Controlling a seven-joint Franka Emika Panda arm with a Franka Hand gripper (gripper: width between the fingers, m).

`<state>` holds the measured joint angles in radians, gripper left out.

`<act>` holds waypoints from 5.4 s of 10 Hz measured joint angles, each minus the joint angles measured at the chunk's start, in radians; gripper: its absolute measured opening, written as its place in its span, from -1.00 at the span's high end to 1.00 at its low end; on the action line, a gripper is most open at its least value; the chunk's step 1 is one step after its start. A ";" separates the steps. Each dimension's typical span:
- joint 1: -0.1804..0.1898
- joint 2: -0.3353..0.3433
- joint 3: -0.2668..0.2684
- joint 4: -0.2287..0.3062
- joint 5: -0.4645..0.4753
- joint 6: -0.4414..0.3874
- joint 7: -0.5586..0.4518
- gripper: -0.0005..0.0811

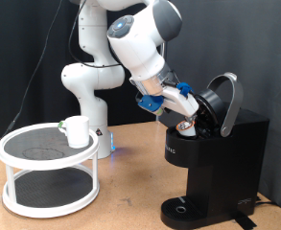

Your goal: Make a cup of coffee with the keurig machine

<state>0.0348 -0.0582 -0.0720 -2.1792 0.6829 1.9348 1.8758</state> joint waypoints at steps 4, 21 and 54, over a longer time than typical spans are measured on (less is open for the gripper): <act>0.007 0.004 0.025 -0.020 -0.011 0.002 -0.010 -0.81; -0.020 -0.067 0.019 -0.110 0.151 0.110 -0.063 -0.81; 0.027 -0.027 0.294 0.309 0.038 0.042 0.534 -0.81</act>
<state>0.0623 -0.0853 0.2223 -1.8699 0.7208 1.9767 2.4093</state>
